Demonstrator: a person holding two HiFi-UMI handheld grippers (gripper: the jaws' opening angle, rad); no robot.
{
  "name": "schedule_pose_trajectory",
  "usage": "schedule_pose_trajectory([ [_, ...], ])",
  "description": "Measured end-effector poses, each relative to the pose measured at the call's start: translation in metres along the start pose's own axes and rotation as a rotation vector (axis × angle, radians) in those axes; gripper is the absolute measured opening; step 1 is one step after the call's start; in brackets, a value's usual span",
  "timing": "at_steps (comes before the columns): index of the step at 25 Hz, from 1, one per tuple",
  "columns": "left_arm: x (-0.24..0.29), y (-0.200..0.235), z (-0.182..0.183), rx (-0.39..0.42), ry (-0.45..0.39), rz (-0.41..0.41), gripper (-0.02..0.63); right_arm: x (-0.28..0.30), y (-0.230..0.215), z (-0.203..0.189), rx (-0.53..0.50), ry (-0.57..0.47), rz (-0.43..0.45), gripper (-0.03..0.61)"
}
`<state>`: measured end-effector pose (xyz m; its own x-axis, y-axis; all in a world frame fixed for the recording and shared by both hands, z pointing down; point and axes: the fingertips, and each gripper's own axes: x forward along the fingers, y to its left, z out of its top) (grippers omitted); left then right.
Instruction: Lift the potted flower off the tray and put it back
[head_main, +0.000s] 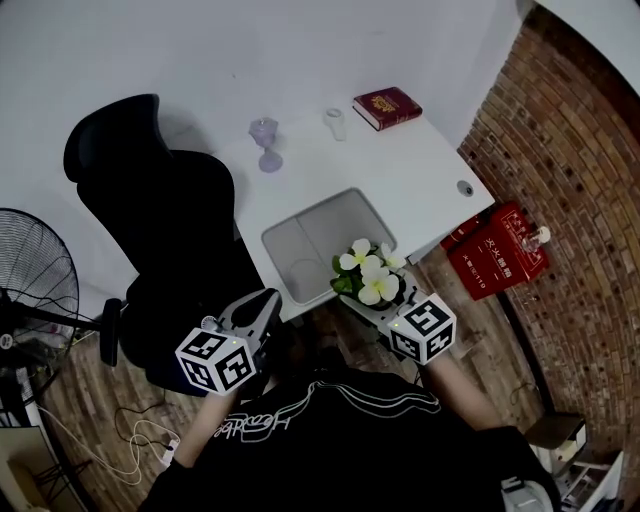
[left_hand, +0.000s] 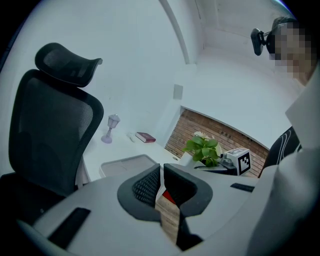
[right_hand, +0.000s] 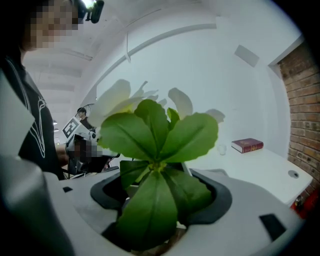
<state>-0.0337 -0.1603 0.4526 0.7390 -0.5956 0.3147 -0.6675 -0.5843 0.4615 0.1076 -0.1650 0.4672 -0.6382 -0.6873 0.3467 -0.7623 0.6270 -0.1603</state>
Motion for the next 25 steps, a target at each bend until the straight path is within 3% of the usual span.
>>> schedule_pose_trajectory([
  [13,0.021,0.037,0.031,-0.018,-0.038,0.085,0.046,0.07,-0.057,0.017,-0.056,0.067,0.017,0.344],
  [25,0.04,0.077,0.042,-0.061,-0.064,0.183,0.046,0.138,-0.117,-0.031,-0.102,0.191,0.01,0.344],
])
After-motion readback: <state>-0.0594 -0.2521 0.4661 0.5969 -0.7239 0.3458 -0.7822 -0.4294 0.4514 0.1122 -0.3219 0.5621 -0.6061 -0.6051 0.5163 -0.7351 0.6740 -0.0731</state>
